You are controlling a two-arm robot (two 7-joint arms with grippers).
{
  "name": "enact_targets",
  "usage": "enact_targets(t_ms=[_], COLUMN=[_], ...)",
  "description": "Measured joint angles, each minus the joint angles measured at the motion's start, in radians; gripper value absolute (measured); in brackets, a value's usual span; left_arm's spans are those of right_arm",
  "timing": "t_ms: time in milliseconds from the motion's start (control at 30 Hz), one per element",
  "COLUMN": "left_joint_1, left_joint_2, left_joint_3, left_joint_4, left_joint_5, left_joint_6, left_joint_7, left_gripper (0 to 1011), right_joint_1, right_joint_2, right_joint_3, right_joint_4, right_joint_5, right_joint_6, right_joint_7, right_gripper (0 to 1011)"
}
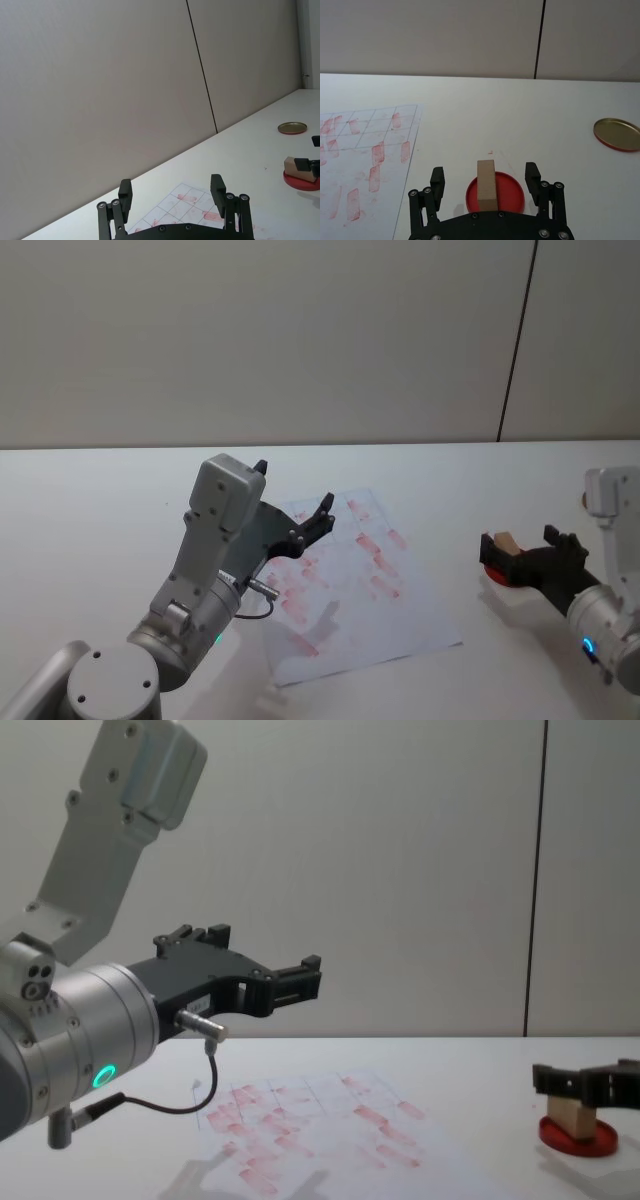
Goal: Use the one hand to pick up the stamp and affix it onto the A4 paper.
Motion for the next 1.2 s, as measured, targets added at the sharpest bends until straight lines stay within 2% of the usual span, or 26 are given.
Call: enact_targets(t_ms=[133,333,367,500,633,667,700,767,800,867,900,1000,1200], left_joint_1=[0.000,0.000,0.000,0.000,0.000,0.000,0.000,0.000,0.000,0.000,0.000,0.000,0.000], left_joint_2=[0.000,0.000,0.000,0.000,0.000,0.000,0.000,0.000,0.000,0.000,0.000,0.000,0.000], left_joint_3=[0.000,0.000,0.000,0.000,0.000,0.000,0.000,0.000,0.000,0.000,0.000,0.000,0.000], left_joint_4=[0.000,0.000,0.000,0.000,0.000,0.000,0.000,0.000,0.000,0.000,0.000,0.000,0.000], left_joint_5=[0.000,0.000,0.000,0.000,0.000,0.000,0.000,0.000,0.000,0.000,0.000,0.000,0.000], left_joint_6=[0.000,0.000,0.000,0.000,0.000,0.000,0.000,0.000,0.000,0.000,0.000,0.000,0.000], left_joint_7=[0.000,0.000,0.000,0.000,0.000,0.000,0.000,0.000,0.000,0.000,0.000,0.000,0.000], left_gripper=[993,993,993,993,993,993,993,993,993,993,993,993,993], right_joint_1=[0.012,0.026,0.028,0.033,0.035,0.035,0.035,0.035,0.035,0.034,0.034,0.031,0.024], right_joint_2=[-0.009,-0.019,-0.020,-0.025,-0.028,-0.028,-0.029,-0.029,-0.029,-0.030,-0.030,-0.029,-0.026], right_joint_3=[-0.003,-0.007,-0.008,-0.010,-0.011,-0.012,-0.012,-0.012,-0.012,-0.012,-0.011,-0.010,-0.004], right_joint_4=[0.026,0.060,0.063,0.075,0.084,0.085,0.086,0.086,0.086,0.086,0.086,0.082,0.072], right_joint_5=[-0.005,-0.015,-0.016,-0.022,-0.029,-0.030,-0.032,-0.034,-0.034,-0.036,-0.037,-0.038,-0.040], right_joint_6=[0.011,0.017,0.017,0.017,0.012,0.011,0.010,0.008,0.008,0.006,0.006,0.006,0.012], right_joint_7=[-0.002,-0.002,-0.002,0.000,0.000,0.000,0.000,-0.001,-0.002,-0.006,-0.008,-0.016,-0.036], right_gripper=[951,794,740,664,503,503,445,405,343,304,249,216,216])
